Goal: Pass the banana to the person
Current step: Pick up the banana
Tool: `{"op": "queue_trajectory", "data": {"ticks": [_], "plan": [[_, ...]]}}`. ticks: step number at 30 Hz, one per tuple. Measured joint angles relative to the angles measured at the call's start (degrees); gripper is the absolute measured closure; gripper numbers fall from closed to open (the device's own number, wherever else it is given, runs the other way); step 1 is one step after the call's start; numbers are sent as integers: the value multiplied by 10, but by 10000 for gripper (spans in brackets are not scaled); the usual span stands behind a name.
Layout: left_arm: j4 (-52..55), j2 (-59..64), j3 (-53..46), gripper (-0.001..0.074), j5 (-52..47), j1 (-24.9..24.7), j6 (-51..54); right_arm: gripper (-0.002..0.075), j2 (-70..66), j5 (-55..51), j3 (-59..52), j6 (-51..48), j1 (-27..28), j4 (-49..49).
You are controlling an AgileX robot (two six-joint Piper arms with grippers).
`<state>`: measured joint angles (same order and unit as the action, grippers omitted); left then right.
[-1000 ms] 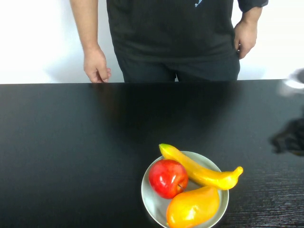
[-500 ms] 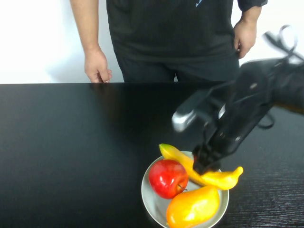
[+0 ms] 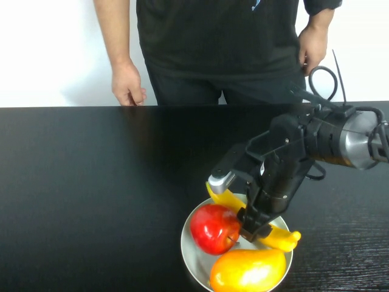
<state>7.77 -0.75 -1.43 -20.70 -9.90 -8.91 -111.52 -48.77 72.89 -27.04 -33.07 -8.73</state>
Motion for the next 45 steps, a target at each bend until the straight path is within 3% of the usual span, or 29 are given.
{"op": "queue_trajectory", "data": {"ticks": [23,36,45], "plan": [[0,0,0,738,0,0,0,294,-22,62,1,-1,0,3],[0,0,0,738,0,0,0,427,-32,74,1,-2,0,3],[0,0,0,738,0,0,0,446,-35,56,6,1,0,9]]}}
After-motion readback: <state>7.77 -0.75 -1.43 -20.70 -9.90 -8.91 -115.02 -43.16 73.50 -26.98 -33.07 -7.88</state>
